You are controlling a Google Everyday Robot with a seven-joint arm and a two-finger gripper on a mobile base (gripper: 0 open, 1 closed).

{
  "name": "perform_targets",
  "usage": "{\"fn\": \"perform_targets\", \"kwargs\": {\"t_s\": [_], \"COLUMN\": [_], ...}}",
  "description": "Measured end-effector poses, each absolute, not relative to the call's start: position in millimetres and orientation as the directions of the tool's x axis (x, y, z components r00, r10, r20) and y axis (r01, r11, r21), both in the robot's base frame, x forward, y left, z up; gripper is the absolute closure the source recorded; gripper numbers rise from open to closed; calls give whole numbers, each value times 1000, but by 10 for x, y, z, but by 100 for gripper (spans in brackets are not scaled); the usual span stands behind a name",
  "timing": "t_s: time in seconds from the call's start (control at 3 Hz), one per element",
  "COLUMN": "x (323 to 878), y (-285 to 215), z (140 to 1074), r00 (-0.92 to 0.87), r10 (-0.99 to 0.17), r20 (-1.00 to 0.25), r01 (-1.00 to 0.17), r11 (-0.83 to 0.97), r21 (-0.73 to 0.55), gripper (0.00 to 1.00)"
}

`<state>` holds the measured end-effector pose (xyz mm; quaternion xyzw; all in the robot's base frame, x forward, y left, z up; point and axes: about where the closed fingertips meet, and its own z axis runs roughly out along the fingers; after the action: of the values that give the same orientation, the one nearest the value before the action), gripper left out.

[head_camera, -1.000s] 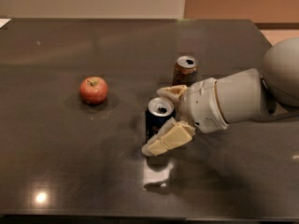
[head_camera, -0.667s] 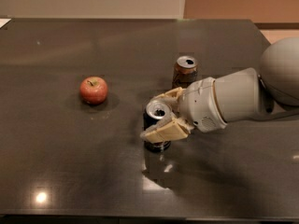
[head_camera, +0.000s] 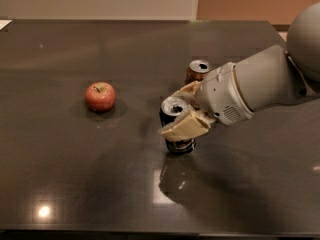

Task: Knock pepsi can over

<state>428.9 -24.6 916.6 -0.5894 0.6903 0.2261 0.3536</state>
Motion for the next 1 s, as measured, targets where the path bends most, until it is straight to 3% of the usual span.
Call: {"fn": "perform_targets", "kwargs": {"t_s": [0.33, 1.0], "x": [4321, 4211], "y": [-362, -665], "z": [9403, 9263], "r00": [-41, 59], "r10": [-753, -933], "r20": [-657, -356], "r01": [-979, -993], "r11": [161, -17], "r21": [-123, -120], "gripper": [100, 100]}}
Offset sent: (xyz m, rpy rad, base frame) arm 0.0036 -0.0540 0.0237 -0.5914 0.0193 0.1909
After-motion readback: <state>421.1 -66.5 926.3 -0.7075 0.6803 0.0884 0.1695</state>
